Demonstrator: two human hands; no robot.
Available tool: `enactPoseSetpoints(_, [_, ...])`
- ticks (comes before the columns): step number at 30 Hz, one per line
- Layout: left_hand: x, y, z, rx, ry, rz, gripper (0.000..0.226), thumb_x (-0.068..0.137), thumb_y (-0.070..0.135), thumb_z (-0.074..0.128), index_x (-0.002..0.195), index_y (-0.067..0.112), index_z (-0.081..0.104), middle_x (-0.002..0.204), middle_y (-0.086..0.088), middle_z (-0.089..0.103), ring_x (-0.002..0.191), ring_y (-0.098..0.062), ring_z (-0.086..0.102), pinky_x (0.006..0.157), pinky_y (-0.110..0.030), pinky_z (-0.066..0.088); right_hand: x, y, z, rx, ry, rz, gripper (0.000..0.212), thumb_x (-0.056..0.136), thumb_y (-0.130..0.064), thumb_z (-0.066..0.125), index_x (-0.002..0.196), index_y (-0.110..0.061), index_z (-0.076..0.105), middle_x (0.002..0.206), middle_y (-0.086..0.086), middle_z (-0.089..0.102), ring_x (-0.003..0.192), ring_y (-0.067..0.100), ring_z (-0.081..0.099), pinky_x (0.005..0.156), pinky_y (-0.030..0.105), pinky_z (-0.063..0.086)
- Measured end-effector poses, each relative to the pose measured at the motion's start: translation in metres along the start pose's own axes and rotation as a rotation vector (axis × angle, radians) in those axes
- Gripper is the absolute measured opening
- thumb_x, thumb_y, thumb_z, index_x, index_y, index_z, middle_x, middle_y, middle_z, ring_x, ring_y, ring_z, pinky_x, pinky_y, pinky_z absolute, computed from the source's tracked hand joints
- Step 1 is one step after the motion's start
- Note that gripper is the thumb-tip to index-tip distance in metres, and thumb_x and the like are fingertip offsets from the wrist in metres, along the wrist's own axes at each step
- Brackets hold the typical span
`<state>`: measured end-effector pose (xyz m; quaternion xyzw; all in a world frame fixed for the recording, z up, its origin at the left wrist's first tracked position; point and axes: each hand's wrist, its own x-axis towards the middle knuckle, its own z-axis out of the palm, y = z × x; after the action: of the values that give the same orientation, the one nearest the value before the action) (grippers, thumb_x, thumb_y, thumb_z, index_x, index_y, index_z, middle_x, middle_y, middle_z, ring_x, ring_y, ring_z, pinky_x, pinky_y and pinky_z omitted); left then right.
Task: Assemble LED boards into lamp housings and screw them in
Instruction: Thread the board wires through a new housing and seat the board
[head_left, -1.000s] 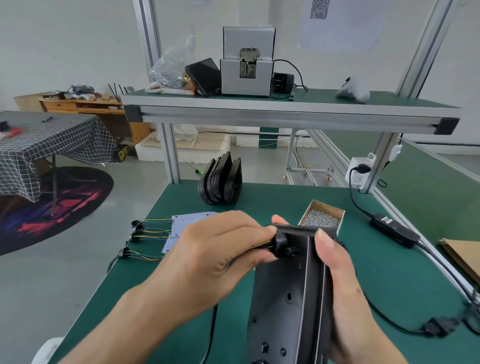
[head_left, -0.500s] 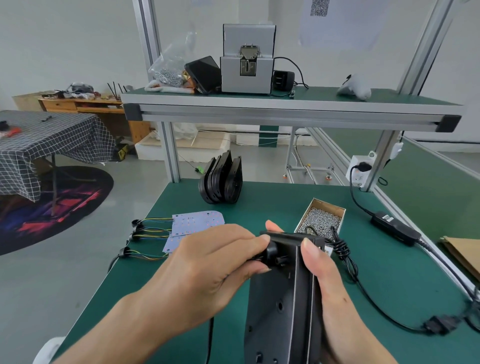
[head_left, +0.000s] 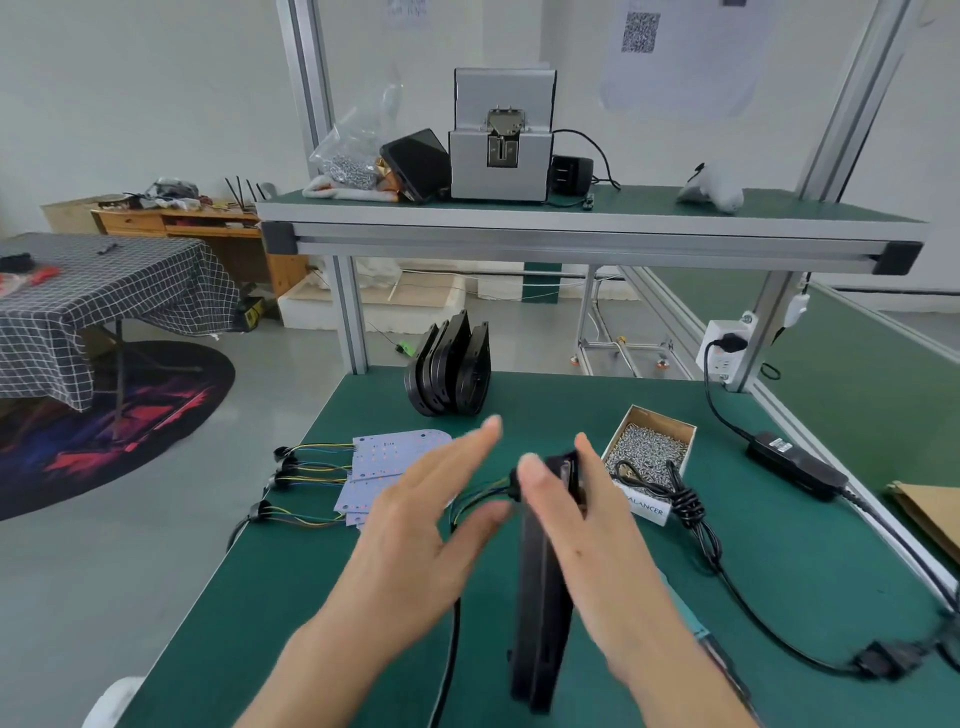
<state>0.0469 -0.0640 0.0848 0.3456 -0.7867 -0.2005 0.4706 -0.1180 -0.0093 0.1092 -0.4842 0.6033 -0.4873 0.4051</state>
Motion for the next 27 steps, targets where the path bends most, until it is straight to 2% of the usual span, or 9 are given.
enactPoseSetpoints(2, [-0.017,-0.002,0.011,-0.078,0.213,-0.155,0.033,0.104,0.044,0.052,0.135,0.039,0.063,0.137,0.024,0.063,0.134,-0.001,0.054,0.105,-0.008,0.037,0.013,0.009,0.013,-0.078,0.096,-0.013,0.133,0.048,-0.107,0.047,0.161,-0.049,0.008,0.140,-0.022,0.026,0.126,0.002,0.038,0.103,0.035,0.030])
enactPoseSetpoints(4, [-0.037,-0.003,0.023,-0.196,0.290,-0.242,0.032,0.105,0.050,0.045,0.124,0.037,0.068,0.125,0.014,0.071,0.122,-0.011,0.064,0.097,-0.013,0.045,0.022,0.012,0.018,-0.131,0.159,0.007,0.132,0.054,-0.099,0.049,0.163,-0.039,0.007,0.149,-0.007,0.026,0.135,0.023,0.037,0.105,0.043,0.034])
enactPoseSetpoints(8, [-0.062,-0.008,0.052,-0.409,-0.018,-0.436,0.054,0.088,0.063,0.048,0.135,0.037,0.058,0.121,0.026,0.071,0.115,0.003,0.066,0.089,-0.010,0.048,0.034,0.029,0.034,-0.226,0.177,0.102,0.137,0.052,-0.103,0.043,0.164,-0.035,-0.001,0.141,0.002,0.027,0.144,0.023,0.024,0.113,0.044,0.030])
enactPoseSetpoints(12, [-0.061,-0.019,0.059,-0.394,-0.031,-0.476,0.029,0.100,0.049,0.041,0.120,0.054,0.062,0.108,0.015,0.075,0.102,-0.009,0.069,0.083,-0.014,0.050,0.036,0.045,0.029,-0.205,0.119,0.167,0.136,0.052,-0.106,0.036,0.164,-0.040,-0.003,0.137,-0.008,0.023,0.143,0.018,0.029,0.109,0.038,0.030])
enactPoseSetpoints(15, [-0.054,-0.032,0.058,-0.708,0.028,-0.589,0.034,0.104,0.035,0.043,0.123,0.033,0.071,0.123,0.002,0.075,0.118,-0.019,0.068,0.101,-0.033,0.052,0.038,0.058,0.008,-0.151,0.172,0.101,0.114,0.072,-0.092,0.046,0.165,-0.032,0.017,0.146,-0.006,0.046,0.138,0.015,0.042,0.110,0.032,0.032])
enactPoseSetpoints(17, [-0.049,-0.039,0.059,-0.951,0.085,-0.741,0.034,0.105,0.024,0.046,0.124,0.018,0.073,0.130,-0.011,0.072,0.123,-0.030,0.067,0.109,-0.050,0.048,0.041,0.068,-0.008,-0.202,0.212,0.078,0.071,0.086,-0.068,0.062,0.141,-0.024,0.052,0.109,-0.010,0.062,0.107,0.019,0.058,0.097,0.034,0.044])
enactPoseSetpoints(20, [-0.045,-0.049,0.067,-1.069,0.103,-0.893,0.041,0.108,0.029,0.040,0.125,0.012,0.074,0.132,-0.014,0.070,0.124,-0.033,0.066,0.109,-0.053,0.047,0.042,0.083,-0.015,-0.258,0.216,0.058,0.019,0.091,-0.035,0.072,0.106,-0.025,0.071,0.097,-0.015,0.072,0.094,0.014,0.068,0.089,0.037,0.054])
enactPoseSetpoints(23, [-0.043,-0.050,0.076,-1.022,-0.034,-0.876,0.044,0.105,0.044,0.051,0.130,0.013,0.070,0.129,-0.011,0.072,0.121,-0.030,0.069,0.106,-0.051,0.050,0.041,0.098,-0.011,-0.184,0.273,0.051,0.024,0.085,-0.016,0.077,0.104,-0.030,0.070,0.092,-0.010,0.075,0.088,0.013,0.070,0.083,0.037,0.056])
enactPoseSetpoints(27, [-0.035,-0.066,0.080,-0.687,-0.077,-0.760,0.024,0.101,0.019,0.062,0.125,0.015,0.062,0.119,-0.001,0.076,0.114,-0.025,0.072,0.103,-0.049,0.054,0.045,0.116,-0.011,-0.096,0.298,0.038,0.033,0.086,-0.012,0.077,0.110,-0.033,0.067,0.097,-0.022,0.074,0.090,-0.001,0.069,0.084,0.030,0.054])
